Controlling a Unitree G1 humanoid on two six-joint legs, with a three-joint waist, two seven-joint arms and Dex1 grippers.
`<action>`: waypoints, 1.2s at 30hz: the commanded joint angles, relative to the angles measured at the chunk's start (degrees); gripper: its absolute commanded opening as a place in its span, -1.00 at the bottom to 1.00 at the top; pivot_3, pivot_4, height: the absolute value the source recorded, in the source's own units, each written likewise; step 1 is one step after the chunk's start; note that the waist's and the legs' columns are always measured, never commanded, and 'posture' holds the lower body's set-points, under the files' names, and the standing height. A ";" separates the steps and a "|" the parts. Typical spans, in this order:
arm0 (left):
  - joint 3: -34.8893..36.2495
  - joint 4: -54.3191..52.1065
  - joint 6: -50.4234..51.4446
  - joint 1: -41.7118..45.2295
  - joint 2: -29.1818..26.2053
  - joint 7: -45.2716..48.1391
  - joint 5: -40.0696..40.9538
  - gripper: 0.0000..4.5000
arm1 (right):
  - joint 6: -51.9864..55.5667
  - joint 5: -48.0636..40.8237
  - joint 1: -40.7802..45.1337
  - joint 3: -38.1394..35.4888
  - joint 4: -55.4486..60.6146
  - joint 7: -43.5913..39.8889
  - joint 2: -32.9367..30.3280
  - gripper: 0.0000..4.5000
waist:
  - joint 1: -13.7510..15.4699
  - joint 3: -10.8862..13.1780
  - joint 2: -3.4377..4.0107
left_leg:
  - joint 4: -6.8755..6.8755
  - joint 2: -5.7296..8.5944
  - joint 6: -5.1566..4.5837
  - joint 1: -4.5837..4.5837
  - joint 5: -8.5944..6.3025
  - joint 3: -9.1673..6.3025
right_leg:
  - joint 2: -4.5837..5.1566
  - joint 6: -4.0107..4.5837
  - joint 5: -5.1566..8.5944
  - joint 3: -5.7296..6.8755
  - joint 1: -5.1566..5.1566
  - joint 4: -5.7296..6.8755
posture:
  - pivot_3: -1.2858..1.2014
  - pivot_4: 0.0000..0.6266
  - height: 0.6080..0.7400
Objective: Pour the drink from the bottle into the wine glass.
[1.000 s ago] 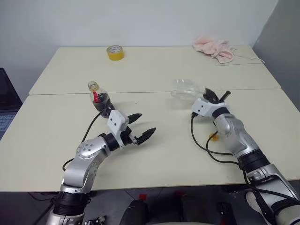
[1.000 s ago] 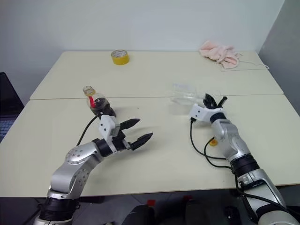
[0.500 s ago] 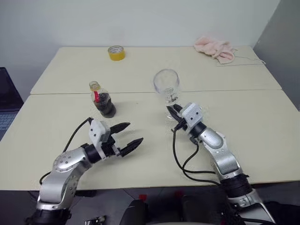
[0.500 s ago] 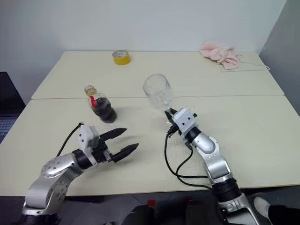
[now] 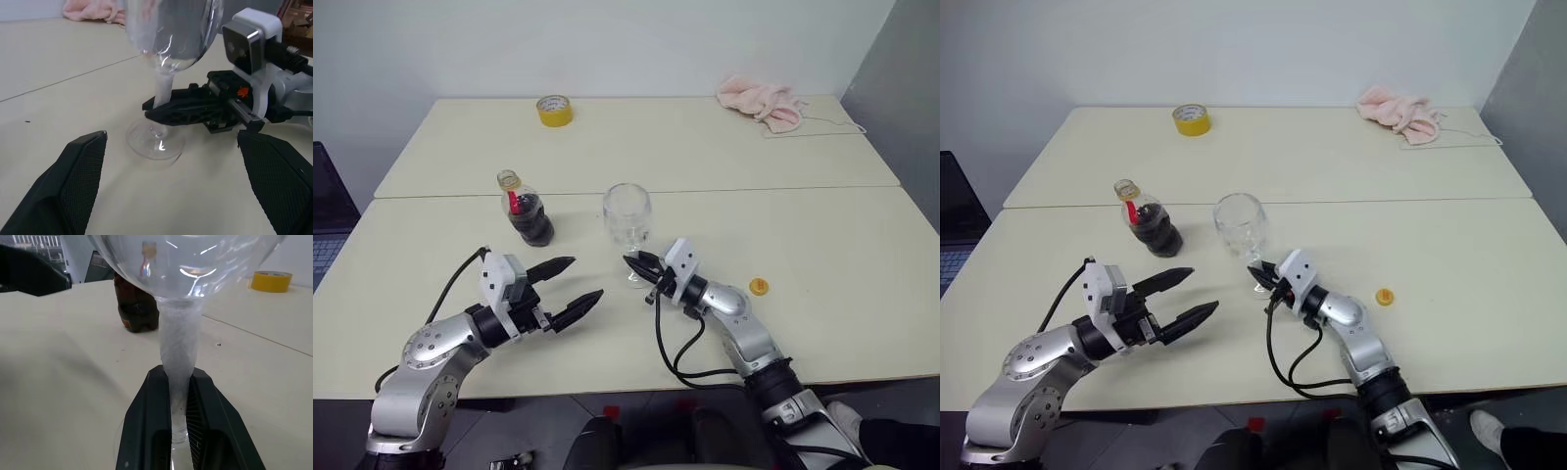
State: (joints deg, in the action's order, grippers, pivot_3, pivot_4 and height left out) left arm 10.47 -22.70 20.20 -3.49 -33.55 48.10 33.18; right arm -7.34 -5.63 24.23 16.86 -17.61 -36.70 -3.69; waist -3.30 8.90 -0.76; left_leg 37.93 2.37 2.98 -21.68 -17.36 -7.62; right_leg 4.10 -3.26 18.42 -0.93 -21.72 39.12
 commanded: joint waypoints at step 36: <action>0.49 -0.50 -1.36 0.59 0.03 -1.04 -0.97 1.00 | -5.50 0.07 5.99 -0.72 -9.77 -7.65 0.99 0.99 | -0.03 0.00 0.01 | 0.01 0.01 0.00 0.02 0.00 0.00 | 0.01 0.00 0.00 -0.01 0.01 0.02 | 0.03 -0.52 1.00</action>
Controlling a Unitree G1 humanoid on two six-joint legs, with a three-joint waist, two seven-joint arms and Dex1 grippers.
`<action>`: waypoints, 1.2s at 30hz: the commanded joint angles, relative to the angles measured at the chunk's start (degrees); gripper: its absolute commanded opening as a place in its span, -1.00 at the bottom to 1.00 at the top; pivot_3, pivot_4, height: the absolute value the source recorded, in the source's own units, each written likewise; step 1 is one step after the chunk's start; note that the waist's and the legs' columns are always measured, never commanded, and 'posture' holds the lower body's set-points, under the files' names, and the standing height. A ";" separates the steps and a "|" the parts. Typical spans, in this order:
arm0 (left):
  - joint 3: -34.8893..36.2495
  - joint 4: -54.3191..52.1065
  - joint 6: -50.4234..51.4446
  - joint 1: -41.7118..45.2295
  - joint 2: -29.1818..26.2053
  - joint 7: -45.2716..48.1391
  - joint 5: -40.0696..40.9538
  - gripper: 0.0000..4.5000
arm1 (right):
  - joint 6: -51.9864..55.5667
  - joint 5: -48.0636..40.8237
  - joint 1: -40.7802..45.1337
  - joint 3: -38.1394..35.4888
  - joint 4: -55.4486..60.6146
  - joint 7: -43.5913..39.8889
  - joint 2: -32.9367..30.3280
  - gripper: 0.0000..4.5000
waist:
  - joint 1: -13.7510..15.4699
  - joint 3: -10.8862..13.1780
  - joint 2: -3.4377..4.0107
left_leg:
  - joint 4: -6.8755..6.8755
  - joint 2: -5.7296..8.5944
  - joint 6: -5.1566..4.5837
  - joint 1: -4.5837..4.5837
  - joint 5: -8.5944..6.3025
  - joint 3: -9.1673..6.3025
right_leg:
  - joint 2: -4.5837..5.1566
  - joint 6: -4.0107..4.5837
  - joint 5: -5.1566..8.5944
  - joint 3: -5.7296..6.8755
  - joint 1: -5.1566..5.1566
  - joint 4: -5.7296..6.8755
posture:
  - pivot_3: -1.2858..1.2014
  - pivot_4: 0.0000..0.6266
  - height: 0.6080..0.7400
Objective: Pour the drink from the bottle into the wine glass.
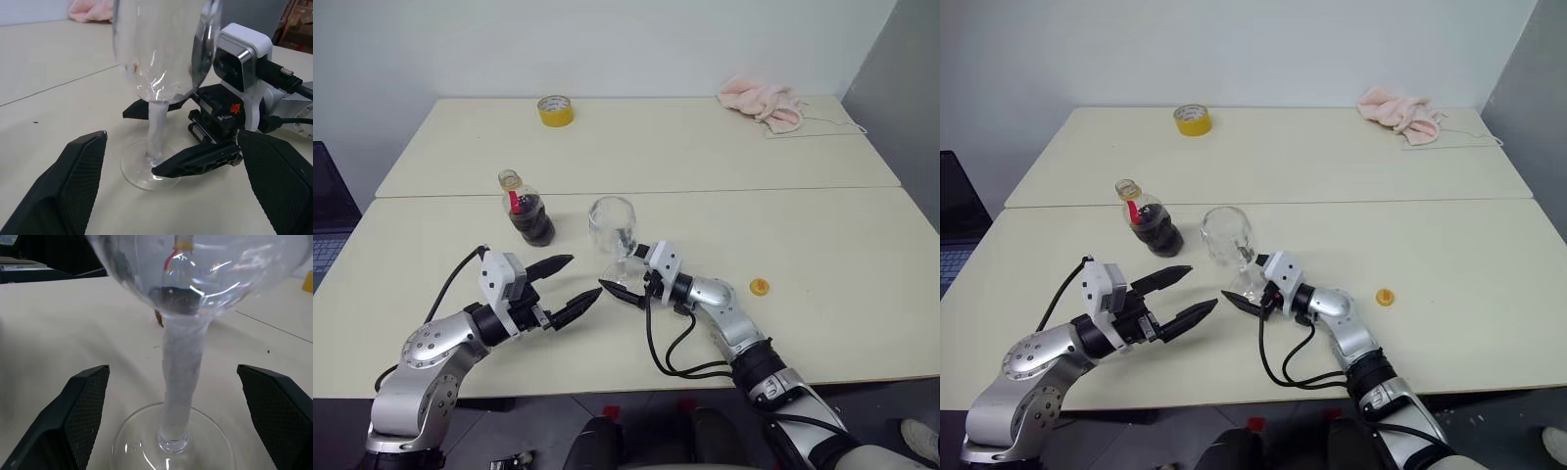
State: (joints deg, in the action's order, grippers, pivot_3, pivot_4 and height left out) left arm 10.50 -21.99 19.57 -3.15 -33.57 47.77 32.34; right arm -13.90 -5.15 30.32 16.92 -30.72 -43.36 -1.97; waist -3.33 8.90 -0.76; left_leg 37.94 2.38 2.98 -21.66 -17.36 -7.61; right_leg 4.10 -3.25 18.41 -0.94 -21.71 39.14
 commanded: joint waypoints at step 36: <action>8.01 2.73 -3.33 1.40 4.54 -16.11 -3.46 1.00 | 60.30 -41.90 -11.92 -31.12 71.65 -0.50 -42.40 0.99 | 1.70 0.03 -0.02 | 0.02 0.02 -0.13 0.06 -0.07 -0.07 | 0.02 -0.01 0.00 0.12 0.31 -0.15 | 0.03 -0.52 1.00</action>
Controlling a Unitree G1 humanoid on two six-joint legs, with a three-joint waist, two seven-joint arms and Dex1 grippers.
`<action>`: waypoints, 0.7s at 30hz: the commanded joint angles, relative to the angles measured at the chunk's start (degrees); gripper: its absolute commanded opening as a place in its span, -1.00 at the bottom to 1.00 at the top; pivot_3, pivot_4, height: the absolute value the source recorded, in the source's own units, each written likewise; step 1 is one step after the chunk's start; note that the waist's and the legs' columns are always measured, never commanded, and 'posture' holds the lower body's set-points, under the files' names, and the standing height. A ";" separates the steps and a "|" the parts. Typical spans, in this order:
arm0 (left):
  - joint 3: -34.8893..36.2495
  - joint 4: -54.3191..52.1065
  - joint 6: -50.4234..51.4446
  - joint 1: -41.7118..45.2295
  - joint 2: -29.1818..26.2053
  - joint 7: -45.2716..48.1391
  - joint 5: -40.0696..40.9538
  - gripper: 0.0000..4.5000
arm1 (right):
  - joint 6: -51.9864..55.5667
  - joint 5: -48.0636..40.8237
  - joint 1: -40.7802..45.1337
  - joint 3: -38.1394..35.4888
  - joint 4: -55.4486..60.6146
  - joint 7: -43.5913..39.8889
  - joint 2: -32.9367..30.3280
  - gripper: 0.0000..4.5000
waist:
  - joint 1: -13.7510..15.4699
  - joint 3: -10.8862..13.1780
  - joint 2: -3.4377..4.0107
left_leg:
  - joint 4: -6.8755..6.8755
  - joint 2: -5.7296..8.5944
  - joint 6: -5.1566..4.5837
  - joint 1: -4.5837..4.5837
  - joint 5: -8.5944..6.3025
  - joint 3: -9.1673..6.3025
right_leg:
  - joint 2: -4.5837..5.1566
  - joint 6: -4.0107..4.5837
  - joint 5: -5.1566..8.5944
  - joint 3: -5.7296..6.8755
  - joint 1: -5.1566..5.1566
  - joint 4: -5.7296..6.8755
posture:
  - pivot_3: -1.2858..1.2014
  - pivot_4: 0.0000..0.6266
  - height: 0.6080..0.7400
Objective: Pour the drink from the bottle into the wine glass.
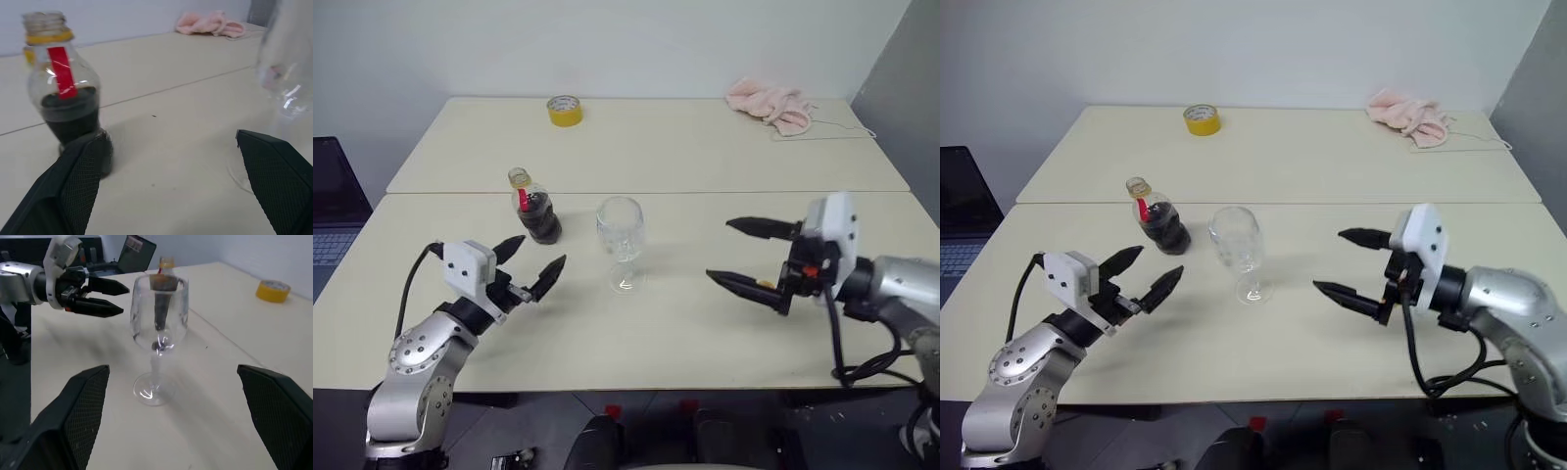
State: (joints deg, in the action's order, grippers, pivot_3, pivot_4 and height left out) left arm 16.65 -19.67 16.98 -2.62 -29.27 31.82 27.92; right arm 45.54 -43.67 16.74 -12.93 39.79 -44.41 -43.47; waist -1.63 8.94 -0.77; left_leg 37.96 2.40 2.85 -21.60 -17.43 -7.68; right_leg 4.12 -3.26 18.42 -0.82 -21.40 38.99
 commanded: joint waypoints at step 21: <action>-5.21 22.15 -0.98 19.51 3.10 -9.64 -13.55 1.00 | 2.89 -9.15 10.07 3.53 -0.88 1.66 -2.92 0.99 | -0.01 0.03 -0.10 | 0.09 0.03 0.01 -0.06 0.01 -0.01 | 0.04 -0.01 0.00 0.05 -0.03 0.02 | 0.03 -0.52 1.00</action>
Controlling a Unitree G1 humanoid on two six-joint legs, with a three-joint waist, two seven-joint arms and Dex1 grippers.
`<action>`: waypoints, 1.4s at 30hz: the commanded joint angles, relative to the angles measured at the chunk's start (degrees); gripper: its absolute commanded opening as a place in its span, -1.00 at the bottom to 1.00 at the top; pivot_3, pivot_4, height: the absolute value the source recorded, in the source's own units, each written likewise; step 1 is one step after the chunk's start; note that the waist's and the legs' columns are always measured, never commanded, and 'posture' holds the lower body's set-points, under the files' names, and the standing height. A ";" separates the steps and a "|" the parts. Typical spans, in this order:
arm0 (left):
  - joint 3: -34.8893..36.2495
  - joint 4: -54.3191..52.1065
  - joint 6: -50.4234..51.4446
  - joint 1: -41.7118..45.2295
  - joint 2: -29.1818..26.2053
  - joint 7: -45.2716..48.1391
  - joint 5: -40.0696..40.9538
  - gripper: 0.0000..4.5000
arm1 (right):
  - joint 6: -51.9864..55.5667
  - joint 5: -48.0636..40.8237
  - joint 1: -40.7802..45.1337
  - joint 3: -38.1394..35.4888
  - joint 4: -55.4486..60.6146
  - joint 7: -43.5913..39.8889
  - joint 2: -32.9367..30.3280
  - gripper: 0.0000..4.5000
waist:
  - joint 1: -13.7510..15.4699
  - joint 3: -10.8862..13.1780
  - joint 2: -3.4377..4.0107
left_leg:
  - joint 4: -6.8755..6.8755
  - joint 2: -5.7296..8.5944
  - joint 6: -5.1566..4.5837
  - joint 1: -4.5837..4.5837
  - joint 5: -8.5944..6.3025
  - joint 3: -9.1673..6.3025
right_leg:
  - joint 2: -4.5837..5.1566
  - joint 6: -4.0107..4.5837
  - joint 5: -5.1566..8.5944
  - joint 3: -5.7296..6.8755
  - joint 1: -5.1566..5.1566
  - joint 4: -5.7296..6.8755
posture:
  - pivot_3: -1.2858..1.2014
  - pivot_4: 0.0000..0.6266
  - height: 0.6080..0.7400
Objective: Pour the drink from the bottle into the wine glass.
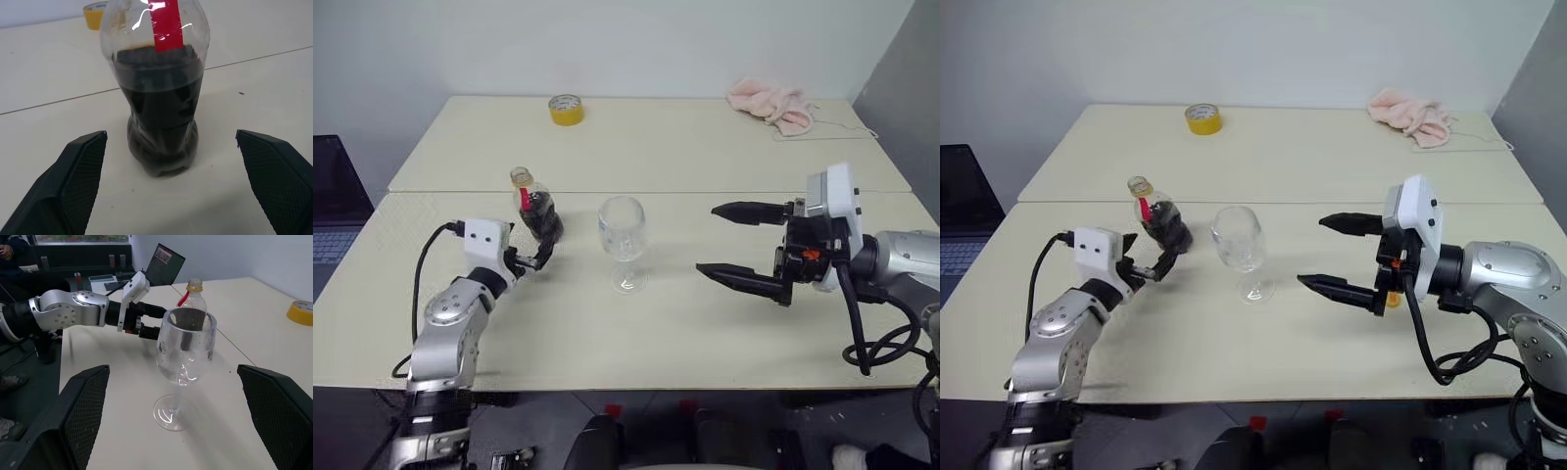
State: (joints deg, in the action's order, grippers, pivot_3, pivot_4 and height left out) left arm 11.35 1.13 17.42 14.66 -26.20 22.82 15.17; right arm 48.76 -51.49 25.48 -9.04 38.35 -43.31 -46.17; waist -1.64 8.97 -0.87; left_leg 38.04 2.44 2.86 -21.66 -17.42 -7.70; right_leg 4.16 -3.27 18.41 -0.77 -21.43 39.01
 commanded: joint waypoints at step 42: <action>-2.25 9.44 -7.12 12.45 0.99 4.15 -2.12 -0.61 | -1.61 -2.00 2.77 1.65 1.30 4.37 1.87 1.00 | -0.08 0.03 -0.07 | 0.04 0.04 0.02 -0.11 0.01 -0.03 | 0.04 -0.01 0.00 0.02 -0.12 0.02 | 0.03 -0.52 1.00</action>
State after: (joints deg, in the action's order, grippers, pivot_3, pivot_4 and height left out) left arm 8.95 16.66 10.54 26.41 -23.41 25.84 12.60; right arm 48.08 -52.85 28.06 -6.57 37.93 -39.48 -44.28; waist -1.72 9.00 -0.94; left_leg 38.08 2.47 2.89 -21.78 -17.41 -7.73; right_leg 4.20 -3.27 18.41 -0.75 -21.57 39.03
